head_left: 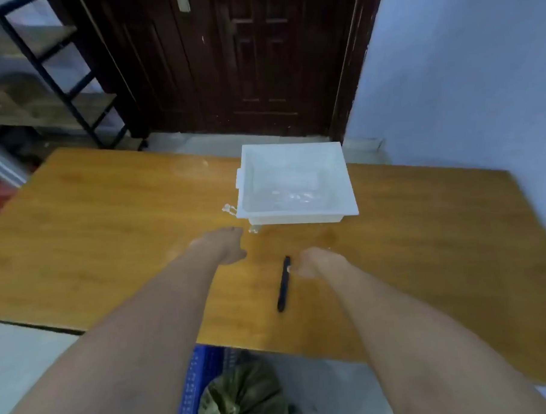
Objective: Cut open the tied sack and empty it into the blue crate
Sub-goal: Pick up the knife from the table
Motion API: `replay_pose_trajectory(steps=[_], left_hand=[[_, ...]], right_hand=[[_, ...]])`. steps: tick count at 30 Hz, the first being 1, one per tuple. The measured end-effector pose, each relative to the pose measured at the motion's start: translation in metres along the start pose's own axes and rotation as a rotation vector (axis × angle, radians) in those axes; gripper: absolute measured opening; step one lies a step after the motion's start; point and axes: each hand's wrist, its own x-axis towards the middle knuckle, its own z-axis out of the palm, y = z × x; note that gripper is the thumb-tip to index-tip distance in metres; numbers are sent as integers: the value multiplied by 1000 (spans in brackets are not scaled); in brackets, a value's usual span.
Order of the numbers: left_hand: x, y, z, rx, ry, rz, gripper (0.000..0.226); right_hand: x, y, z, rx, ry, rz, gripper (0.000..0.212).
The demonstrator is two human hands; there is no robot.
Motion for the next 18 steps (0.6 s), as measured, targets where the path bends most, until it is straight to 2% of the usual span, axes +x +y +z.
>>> replay_pose_trajectory(steps=[3,6,7,11,18], left_hand=[[5,-4,16,23,-45,-9,67],[8,-11,32,26,-81,-32,67],[10,-13,36,24,-83,-35,67],[10,-21,43,49,-73,-36,67],[-4,-34,31,125,13,-25,72]], right_hand=[[22,-7,27,13,-32,-10,30],[39,-15,52,27,44,45,16],[43,-17,58,34,83,66,17],[48,-28,77,-13,153,112,43],[33,-32,61,50,104,120,22]])
